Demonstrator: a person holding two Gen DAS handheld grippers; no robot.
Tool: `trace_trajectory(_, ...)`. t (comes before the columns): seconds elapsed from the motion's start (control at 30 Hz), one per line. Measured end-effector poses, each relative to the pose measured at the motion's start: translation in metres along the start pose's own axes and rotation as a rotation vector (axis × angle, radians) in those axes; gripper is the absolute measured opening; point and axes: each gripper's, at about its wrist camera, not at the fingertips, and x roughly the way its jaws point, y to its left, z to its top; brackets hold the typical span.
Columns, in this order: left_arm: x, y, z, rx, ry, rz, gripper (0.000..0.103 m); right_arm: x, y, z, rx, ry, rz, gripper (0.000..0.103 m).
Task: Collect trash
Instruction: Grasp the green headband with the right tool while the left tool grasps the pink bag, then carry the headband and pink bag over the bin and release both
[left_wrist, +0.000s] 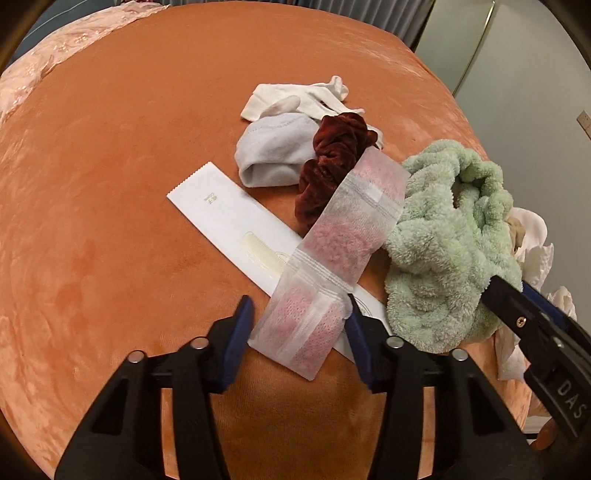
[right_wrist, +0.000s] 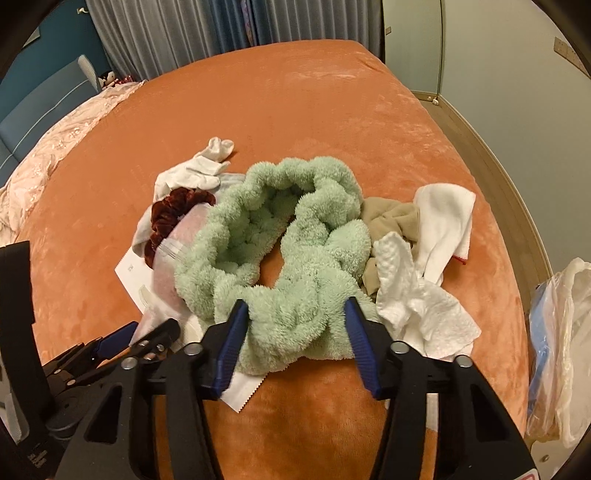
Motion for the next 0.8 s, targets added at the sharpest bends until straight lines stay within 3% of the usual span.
trace_trajectory(0.13,-0.006,0.001,-0.004,0.0,-0.018,0.0,0.023,-0.001,0.001,-0.004,-0.02,0.004,0.003,0.03)
trace_trajectory(0.2,-0.013,0.0,-0.004,0.002,-0.035,0.008,0.019,-0.006,0.002,-0.004,-0.03,0.003,0.009,0.024)
trace_trajectory(0.27,-0.023,0.0,-0.003,-0.01,-0.05,0.001,0.018,-0.013,0.002,-0.004,-0.028,0.0,0.027,0.018)
trace_trajectory(0.47,-0.07,-0.01,0.008,-0.021,-0.128,-0.029,0.017,-0.051,-0.002,0.009,0.001,-0.042,0.103,0.013)
trace_trajectory(0.8,-0.169,-0.06,0.039,0.034,-0.296,-0.091,0.016,-0.153,-0.02,0.051,0.014,-0.221,0.181,0.011)
